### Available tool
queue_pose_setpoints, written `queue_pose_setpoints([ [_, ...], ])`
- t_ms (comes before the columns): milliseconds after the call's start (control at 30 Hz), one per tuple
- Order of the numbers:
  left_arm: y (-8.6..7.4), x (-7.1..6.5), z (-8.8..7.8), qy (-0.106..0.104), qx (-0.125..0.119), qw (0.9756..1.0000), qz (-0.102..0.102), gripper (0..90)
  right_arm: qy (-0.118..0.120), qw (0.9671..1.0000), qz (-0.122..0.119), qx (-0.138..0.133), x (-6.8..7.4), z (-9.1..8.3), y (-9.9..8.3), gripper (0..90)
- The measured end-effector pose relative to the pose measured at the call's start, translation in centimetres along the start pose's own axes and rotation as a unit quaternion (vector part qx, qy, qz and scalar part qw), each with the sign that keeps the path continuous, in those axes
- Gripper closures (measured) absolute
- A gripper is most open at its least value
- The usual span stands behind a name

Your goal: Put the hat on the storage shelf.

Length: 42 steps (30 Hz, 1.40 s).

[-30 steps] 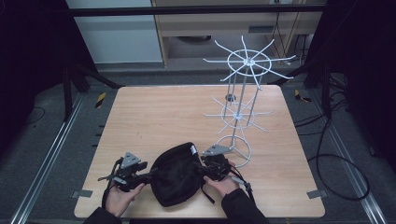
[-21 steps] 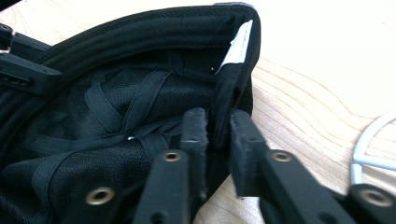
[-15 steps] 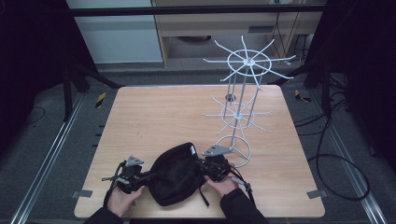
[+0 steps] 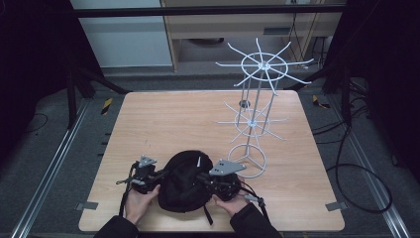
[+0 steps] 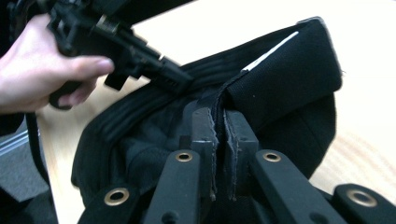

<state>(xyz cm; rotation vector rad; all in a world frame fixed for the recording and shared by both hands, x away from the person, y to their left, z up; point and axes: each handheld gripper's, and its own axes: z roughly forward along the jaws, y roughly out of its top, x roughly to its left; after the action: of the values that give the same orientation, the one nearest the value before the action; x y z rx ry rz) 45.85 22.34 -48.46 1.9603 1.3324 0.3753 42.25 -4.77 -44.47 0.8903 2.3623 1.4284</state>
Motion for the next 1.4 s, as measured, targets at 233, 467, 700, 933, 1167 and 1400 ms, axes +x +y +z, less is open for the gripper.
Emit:
queue_pose_setpoints([
  [233,0.0,-0.2,0.2,-0.001,0.006,0.9998,0.017,74.0,-0.012,0.9997,0.004,0.021,-0.1,0.0,-1.6,83.9],
  [467,0.5,0.0,-1.8,-0.008,-0.022,0.9995,0.019,60.0,-0.037,0.9989,0.021,0.016,-0.5,-0.3,-2.1,83.8],
  [700,1.3,-0.7,-4.5,-0.032,-0.064,0.9973,0.016,59.2,-0.042,0.9986,0.026,0.018,-0.5,-0.2,-2.3,83.7],
  [933,3.2,-3.7,-5.1,-0.079,-0.087,0.9923,0.040,54.5,-0.038,0.9987,0.025,0.021,-0.5,-0.1,-2.3,83.5],
  [1167,4.8,-5.7,-3.7,-0.101,-0.079,0.9907,0.046,49.2,-0.034,0.9988,0.022,0.026,-0.4,0.1,-2.5,83.4],
  [1400,6.0,-7.6,-1.2,-0.106,-0.059,0.9915,0.048,46.6,-0.033,0.9989,0.020,0.026,-0.4,0.2,-2.5,83.4],
])
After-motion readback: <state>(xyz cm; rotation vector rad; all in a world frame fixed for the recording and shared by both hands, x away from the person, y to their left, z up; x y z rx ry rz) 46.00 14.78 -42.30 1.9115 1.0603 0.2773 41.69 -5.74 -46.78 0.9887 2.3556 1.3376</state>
